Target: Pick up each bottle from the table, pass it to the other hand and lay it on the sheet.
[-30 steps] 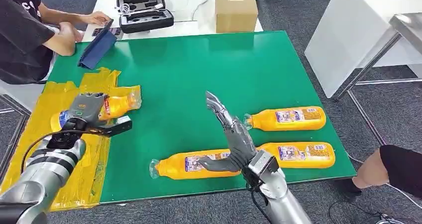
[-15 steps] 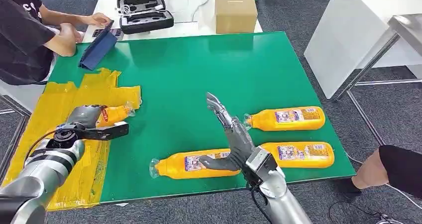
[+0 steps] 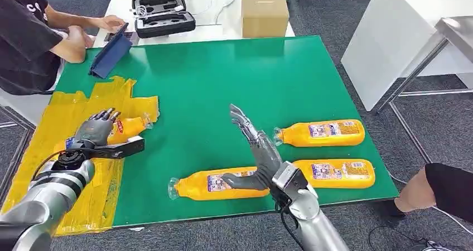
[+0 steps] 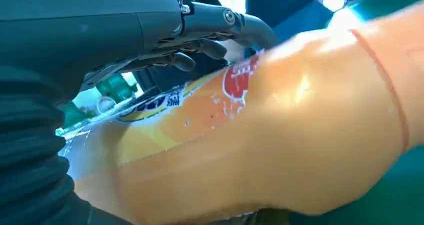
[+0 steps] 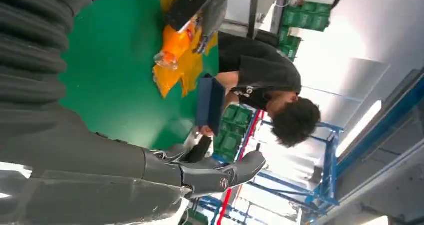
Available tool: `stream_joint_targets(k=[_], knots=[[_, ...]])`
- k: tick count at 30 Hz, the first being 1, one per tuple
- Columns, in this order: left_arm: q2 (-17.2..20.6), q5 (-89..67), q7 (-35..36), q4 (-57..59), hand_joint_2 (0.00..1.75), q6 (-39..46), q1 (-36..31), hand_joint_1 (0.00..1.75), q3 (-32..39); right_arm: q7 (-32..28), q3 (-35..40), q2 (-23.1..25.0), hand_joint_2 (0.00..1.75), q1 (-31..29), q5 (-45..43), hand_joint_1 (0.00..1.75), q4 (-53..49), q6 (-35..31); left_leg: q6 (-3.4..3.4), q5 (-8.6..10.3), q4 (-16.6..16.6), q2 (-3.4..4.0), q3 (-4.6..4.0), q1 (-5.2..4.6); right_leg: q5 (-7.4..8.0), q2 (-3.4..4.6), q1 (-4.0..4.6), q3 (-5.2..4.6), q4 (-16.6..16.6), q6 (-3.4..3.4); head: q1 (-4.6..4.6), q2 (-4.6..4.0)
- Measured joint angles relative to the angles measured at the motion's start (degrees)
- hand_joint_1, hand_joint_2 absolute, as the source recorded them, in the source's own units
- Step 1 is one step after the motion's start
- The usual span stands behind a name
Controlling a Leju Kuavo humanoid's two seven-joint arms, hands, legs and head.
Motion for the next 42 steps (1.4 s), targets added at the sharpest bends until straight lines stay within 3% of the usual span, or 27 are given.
stream_joint_targets(k=[6, 9, 15, 26, 37, 42], knots=[[-1.44, 3.21, -4.68, -0.88, 1.75, 8.51, 1.07, 0.00, 2.51, 1.18, 0.33, 0.39, 1.75, -0.41, 7.97, 0.00, 1.27, -5.41, 0.01, -0.01, 0.01, 0.00, -0.03, -0.01, -0.01, 0.00, -0.02, -0.03, -0.01, 0.01, 0.02, 0.00], [-2.84, 6.54, -8.81, -1.77, 1.75, 8.59, 1.65, 0.00, 3.85, 1.97, 1.31, 0.41, 1.75, -0.66, 12.31, 0.00, 2.29, -7.30, 0.01, -0.02, 0.01, -0.03, -0.05, -0.01, -0.01, -0.01, -0.02, -0.04, -0.02, 0.01, 0.02, 0.00], [-6.43, 18.52, -18.60, -8.14, 1.75, 2.09, 4.85, 0.00, 5.22, 5.01, 6.23, -0.59, 1.75, -1.57, 27.46, 0.00, 6.23, -11.11, 0.01, -0.02, 0.01, -0.02, -0.07, -0.01, -0.01, 0.00, -0.01, -0.05, -0.02, 0.01, 0.02, 0.00], [-8.63, 30.38, -22.66, -21.36, 1.75, -6.89, 9.23, 0.00, 4.87, 7.78, 10.32, -1.97, 1.75, -3.26, 30.98, 0.00, 12.09, -12.42, 0.01, -0.02, 0.01, -0.01, -0.08, -0.01, -0.01, 0.00, -0.01, -0.06, -0.01, 0.01, 0.02, 0.00], [-10.42, 53.95, -29.61, -41.06, 1.75, -15.96, 19.07, 0.00, 3.80, 19.43, 12.41, -1.25, 1.75, -6.07, 43.94, 0.00, 20.00, -19.90, 0.00, -0.04, 0.01, -0.02, -0.11, -0.01, -0.02, 0.00, -0.01, -0.08, -0.02, 0.02, 0.02, 0.00], [-10.80, 55.73, -29.83, -46.38, 1.75, -16.92, 21.21, 0.00, 3.80, 20.09, 13.07, -1.03, 1.75, -6.51, 44.77, 0.00, 21.75, -20.31, 0.00, -0.04, 0.01, -0.01, -0.09, -0.01, -0.02, 0.00, 0.00, -0.07, -0.03, 0.01, 0.02, 0.00]])
